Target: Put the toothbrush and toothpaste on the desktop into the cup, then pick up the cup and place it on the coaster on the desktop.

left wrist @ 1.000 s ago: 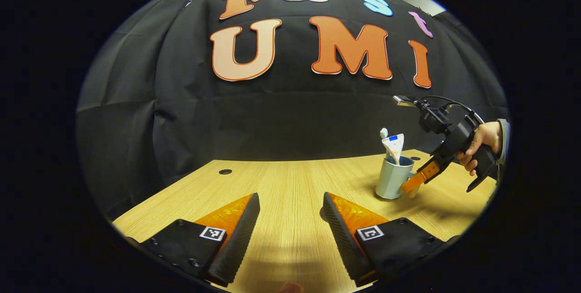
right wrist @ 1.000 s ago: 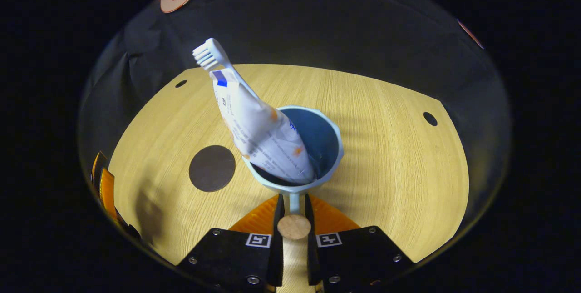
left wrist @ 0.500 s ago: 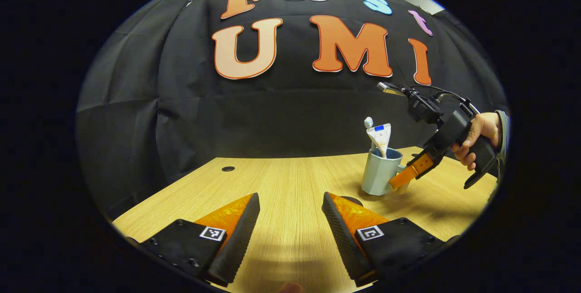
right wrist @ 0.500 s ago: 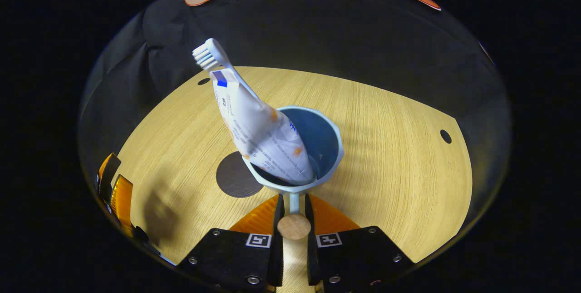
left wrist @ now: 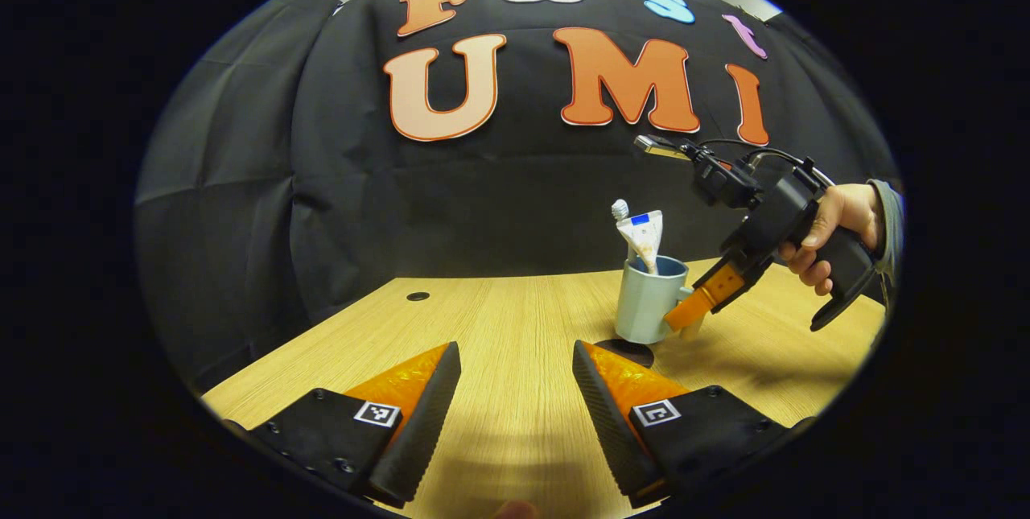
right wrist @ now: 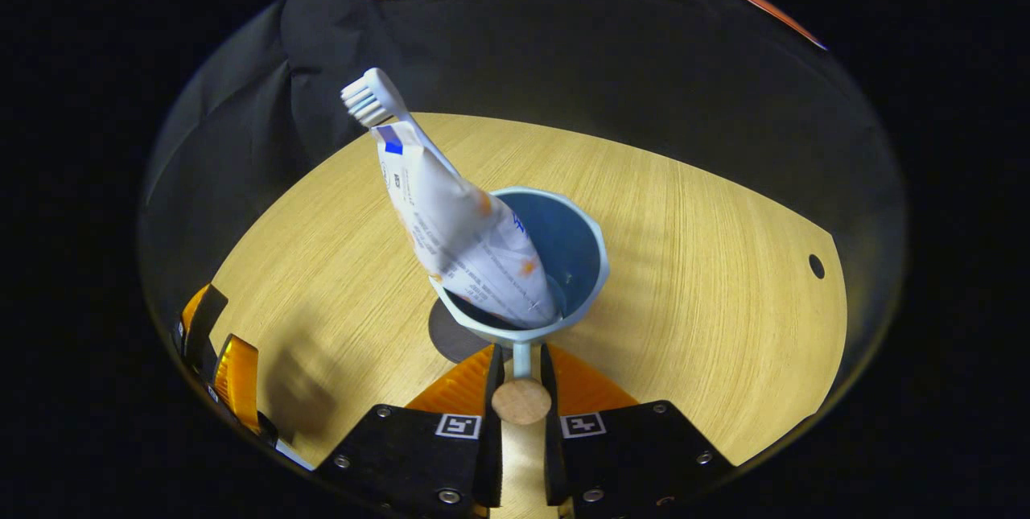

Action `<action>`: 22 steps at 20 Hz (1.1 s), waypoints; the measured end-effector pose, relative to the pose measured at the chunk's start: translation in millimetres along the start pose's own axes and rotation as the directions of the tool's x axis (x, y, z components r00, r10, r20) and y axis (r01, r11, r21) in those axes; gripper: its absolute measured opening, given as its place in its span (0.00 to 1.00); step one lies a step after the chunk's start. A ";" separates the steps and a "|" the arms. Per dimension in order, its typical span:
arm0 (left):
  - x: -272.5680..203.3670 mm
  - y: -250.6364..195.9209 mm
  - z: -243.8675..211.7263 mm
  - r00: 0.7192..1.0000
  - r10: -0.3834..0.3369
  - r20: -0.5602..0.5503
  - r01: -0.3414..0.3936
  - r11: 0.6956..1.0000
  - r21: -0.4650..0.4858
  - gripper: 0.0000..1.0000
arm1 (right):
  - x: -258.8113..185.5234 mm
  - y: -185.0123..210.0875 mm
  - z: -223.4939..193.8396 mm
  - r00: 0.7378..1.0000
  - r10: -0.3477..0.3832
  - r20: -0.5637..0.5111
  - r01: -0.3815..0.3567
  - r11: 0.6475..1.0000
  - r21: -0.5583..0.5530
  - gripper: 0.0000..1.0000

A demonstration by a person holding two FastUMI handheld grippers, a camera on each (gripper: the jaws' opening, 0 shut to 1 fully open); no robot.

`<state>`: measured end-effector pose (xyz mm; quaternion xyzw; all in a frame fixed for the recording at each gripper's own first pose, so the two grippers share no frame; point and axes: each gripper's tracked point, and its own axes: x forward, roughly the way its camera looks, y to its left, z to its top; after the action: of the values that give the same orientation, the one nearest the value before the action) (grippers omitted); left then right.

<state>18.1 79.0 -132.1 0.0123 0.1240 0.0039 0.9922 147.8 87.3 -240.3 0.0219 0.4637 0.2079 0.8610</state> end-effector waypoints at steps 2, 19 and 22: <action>-2.1 -6.5 -1.9 1.000 -0.019 -0.003 0.019 1.000 -0.007 0.90 | 1.2 -0.2 -0.8 1.000 0.006 -0.004 -0.006 1.000 -0.013 0.22; -6.9 3.3 -6.3 1.000 0.007 -0.012 -0.007 1.000 0.019 0.89 | -26.4 -7.1 9.8 1.000 -0.015 0.007 0.016 0.997 -0.069 0.35; -8.2 4.1 -1.8 1.000 0.014 -0.005 -0.014 1.000 0.024 0.90 | -42.9 -3.4 17.0 0.998 0.005 0.067 0.000 0.997 -0.078 0.56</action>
<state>9.8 83.0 -131.7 0.0251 0.1264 0.0095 0.9916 141.9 70.6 -197.5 -0.0043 0.4259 0.2262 0.8760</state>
